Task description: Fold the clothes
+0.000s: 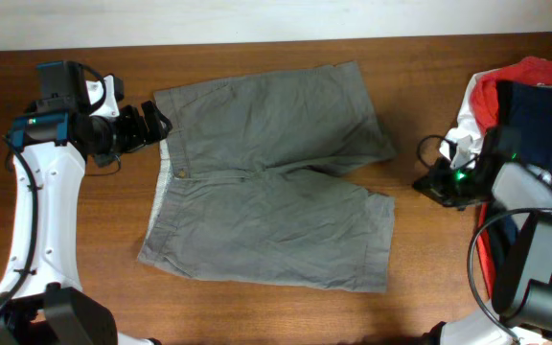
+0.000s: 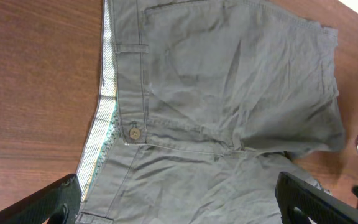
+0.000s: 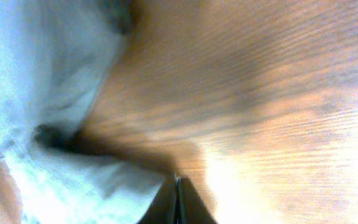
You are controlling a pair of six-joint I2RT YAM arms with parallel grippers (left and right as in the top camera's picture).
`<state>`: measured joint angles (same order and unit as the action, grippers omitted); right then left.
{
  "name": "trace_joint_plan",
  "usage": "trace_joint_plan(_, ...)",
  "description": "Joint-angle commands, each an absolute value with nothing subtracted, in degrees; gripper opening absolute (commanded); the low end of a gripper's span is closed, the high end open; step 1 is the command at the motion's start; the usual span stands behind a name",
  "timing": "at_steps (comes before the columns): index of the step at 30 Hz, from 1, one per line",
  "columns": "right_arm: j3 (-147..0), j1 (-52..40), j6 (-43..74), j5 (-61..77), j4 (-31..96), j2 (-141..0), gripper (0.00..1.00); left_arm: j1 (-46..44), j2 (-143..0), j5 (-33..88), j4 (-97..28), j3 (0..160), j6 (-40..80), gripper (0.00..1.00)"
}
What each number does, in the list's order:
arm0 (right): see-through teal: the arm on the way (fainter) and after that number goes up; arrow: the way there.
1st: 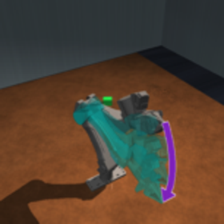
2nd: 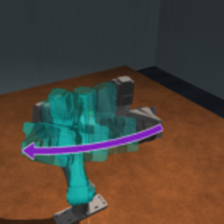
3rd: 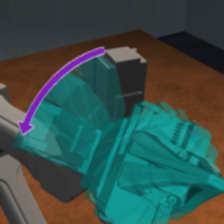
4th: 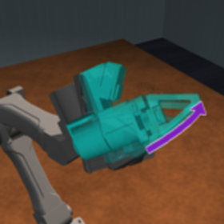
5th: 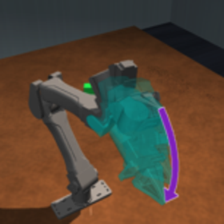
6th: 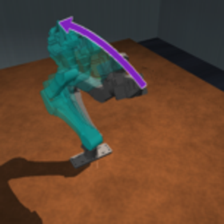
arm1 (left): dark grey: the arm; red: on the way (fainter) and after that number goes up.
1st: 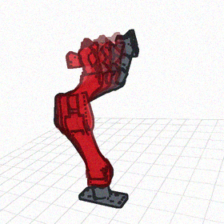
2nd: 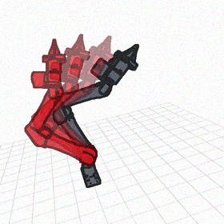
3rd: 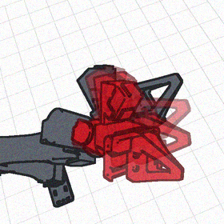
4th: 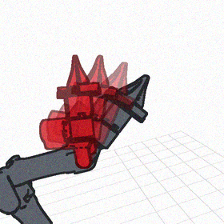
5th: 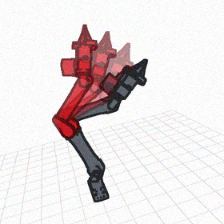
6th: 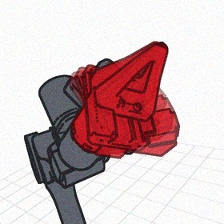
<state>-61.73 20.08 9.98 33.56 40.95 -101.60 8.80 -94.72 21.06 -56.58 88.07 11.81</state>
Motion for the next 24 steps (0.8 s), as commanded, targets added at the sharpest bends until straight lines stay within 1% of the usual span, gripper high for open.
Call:
trace_joint_plan(1,-69.01,15.59,1.78,37.76,50.13,-99.7,0.04,8.91,-94.89,21.65,-56.6,88.16,11.92,0.99)
trace_joint_plan(2,-68.66,12.71,0.14,36.86,51.68,-99.74,0.04,8.91,-94.89,21.65,-56.6,88.16,11.92,0.99)
trace_joint_plan(3,-67.02,9.32,0.19,32.58,51.05,-99.79,0.04,8.91,-94.89,21.65,-56.6,88.16,11.92,0.99)
trace_joint_plan(5,-65.04,5.34,0.21,30.02,48.86,-100.77,0.04,8.91,-94.89,21.65,-56.6,88.16,11.92,0.99)
trace_joint_plan(8,-58.81,0.16,6.52,17.5,40.1,-104.29,0.04,8.95,-94.89,21.65,-56.6,88.16,11.92,1.0)
trace_joint_plan(10,-58.24,-0.47,7.27,16.93,39.27,-108.44,0.04,8.95,-94.89,21.65,-56.6,88.16,11.92,0.99)
trace_joint_plan(12,-58.24,-0.45,16.8,6.76,34.63,-112.62,0.04,8.95,-94.89,21.65,-56.6,88.16,11.92,0.99)
trace_joint_plan(13,-58.24,-0.21,19.86,3.86,33.28,-113.08,0.04,8.91,-94.89,21.65,-56.6,88.16,11.92,0.99)
trace_joint_plan(15,-59.81,1.28,21.98,-1.23,30.13,-113.08,0.04,8.91,-94.89,21.65,-56.6,88.16,11.92,0.99)
trace_joint_plan(18,-63.07,2.33,21.93,0.12,31.53,-112.79,0.04,8.93,-94.89,21.65,-56.6,88.16,11.92,0.99)
trace_joint_plan(20,-65.28,2.39,19.94,6.15,32.82,-109.45,0.04,8.91,-94.89,21.65,-56.6,88.16,11.92,0.99)
trace_joint_plan(22,-68.84,2.37,17.89,12.08,36.95,-105.45,0.05,8.91,-94.89,21.65,-56.6,88.16,11.92,0.99)
trace_joint_plan(23,-71.31,2.33,16.75,14.52,40.1,-102.5,0.14,8.93,-94.89,21.65,-56.6,88.16,11.92,0.99)
trace_joint_plan(24,-73.08,2.28,16.64,14.57,42.57,-99.35,0.2,8.97,-94.89,21.65,-56.6,88.16,11.92,0.99)
